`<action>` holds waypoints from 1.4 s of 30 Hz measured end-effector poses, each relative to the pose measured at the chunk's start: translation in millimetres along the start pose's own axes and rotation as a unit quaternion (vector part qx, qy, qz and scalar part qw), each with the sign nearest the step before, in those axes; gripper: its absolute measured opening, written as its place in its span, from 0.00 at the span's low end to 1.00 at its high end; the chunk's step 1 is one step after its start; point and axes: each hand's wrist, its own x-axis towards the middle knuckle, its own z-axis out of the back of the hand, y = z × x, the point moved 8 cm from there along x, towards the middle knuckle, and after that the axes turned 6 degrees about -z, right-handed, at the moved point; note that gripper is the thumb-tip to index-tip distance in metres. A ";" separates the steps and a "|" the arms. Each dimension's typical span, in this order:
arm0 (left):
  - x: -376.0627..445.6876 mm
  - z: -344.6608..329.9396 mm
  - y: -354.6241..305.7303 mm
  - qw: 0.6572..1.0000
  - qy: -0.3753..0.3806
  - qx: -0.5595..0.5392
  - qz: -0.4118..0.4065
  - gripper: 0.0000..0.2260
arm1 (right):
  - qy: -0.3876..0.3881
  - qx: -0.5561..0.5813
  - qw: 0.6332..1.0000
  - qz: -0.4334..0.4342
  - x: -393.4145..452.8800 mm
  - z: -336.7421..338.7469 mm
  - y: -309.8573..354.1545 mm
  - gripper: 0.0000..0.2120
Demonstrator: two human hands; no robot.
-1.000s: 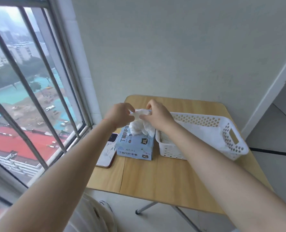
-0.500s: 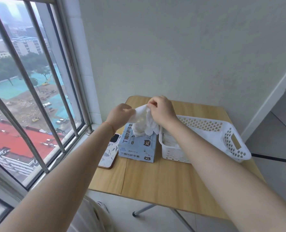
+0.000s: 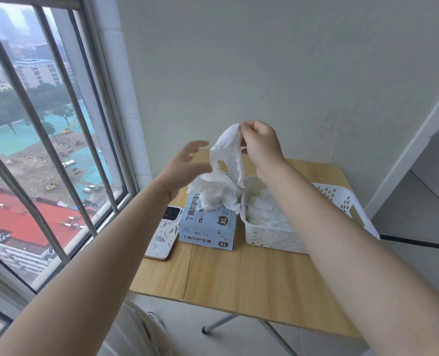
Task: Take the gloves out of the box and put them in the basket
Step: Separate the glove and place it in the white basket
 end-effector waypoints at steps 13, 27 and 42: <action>-2.4 -0.8 -47.6 0.990 -0.023 -0.141 -0.017 0.07 | 0.217 0.008 0.955 -0.202 -33.5 0.2 -22.7 0.09; -14.0 -15.4 -25.8 0.989 0.025 -0.148 0.009 0.10 | 0.129 -0.048 0.977 -0.162 -39.3 25.8 -23.7 0.00; -41.0 -73.4 5.2 0.932 0.279 -0.208 0.104 0.19 | 0.055 0.115 0.961 -0.245 -37.5 68.6 -28.4 0.12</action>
